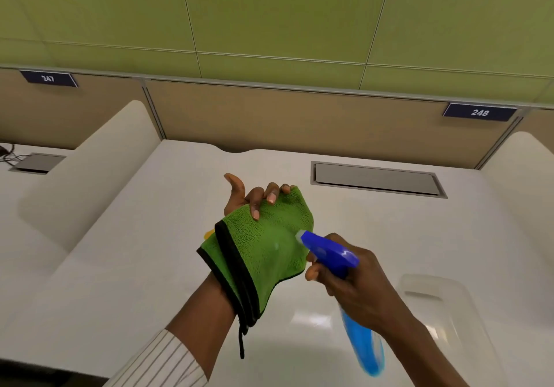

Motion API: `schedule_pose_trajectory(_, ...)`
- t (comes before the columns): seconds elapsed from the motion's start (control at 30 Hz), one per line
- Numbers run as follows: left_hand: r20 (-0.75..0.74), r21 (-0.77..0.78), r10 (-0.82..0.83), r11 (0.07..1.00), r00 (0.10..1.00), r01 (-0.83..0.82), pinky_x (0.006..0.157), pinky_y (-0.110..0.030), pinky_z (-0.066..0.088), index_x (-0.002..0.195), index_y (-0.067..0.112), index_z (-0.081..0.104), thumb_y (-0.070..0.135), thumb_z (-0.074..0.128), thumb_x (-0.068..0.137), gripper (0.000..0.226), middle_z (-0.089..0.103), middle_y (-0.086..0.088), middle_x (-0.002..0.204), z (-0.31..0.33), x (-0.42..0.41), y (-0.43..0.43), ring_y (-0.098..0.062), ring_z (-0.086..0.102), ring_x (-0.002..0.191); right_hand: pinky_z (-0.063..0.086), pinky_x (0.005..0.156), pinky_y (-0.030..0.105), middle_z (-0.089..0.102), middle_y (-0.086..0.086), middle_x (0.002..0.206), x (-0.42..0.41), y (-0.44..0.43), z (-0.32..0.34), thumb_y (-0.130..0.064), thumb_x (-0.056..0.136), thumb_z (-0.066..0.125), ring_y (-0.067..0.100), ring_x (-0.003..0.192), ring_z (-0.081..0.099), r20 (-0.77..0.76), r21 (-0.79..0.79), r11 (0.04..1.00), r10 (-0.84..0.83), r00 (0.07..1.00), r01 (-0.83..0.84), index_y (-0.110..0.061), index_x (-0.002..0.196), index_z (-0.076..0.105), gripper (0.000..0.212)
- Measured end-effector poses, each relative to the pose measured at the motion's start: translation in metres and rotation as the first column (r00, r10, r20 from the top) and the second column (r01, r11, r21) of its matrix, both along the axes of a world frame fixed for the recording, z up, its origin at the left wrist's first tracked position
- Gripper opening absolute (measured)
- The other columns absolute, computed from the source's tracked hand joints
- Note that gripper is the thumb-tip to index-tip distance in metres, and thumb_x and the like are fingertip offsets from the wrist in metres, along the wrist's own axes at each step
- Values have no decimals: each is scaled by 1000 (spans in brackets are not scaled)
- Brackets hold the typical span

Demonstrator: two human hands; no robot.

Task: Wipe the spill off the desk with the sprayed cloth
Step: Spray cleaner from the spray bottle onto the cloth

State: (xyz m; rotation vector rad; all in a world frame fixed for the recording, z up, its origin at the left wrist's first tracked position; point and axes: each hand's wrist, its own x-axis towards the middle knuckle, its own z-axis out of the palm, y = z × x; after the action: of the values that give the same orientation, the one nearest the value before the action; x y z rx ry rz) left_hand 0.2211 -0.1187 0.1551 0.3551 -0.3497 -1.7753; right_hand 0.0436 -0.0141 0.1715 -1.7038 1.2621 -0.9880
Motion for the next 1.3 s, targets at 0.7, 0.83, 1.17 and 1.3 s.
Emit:
schedule_pose_trajectory(0.7, 5, 109, 52, 993, 999, -53, 135, -42, 12, 31, 13, 38, 79, 25, 103, 98, 41, -5, 64, 4, -1, 10, -29, 54, 87, 55, 63, 41, 69, -1, 84, -1, 4, -9, -86, 71, 64, 16, 60, 62, -42, -35, 998, -60, 997, 59, -21, 91, 68, 69)
schedule_pose_trajectory(0.83, -22, 112, 58, 992, 998, -56, 134, -42, 13, 32, 14, 39, 80, 25, 102, 97, 37, -7, 66, -2, -2, 11, -29, 53, 87, 59, 66, 50, 74, 4, 95, -19, -2, -17, -57, 77, 79, 36, 68, 66, 121, 49, 989, -141, 983, 136, -18, 106, 69, 50)
schedule_pose_trajectory(1.17, 60, 0, -34, 999, 998, 34, 114, -38, 35, 32, 16, 48, 81, 32, 94, 92, 51, -1, 60, -20, 2, 24, -27, 57, 92, 63, 75, 21, 75, 7, 109, -91, -51, -46, 12, 98, 56, 13, 84, 75, 272, -35, 936, -327, 905, 349, 12, 119, 62, 22)
schedule_pose_trajectory(1.3, 54, 17, -8, 1000, 999, 7, 116, -38, 31, 32, 14, 49, 79, 36, 93, 90, 51, -3, 61, -29, 2, 29, -28, 57, 91, 64, 88, 31, 74, 10, 111, -113, -82, -60, 7, 99, 60, 15, 92, 75, 255, -25, 921, -369, 894, 388, 9, 118, 65, 20)
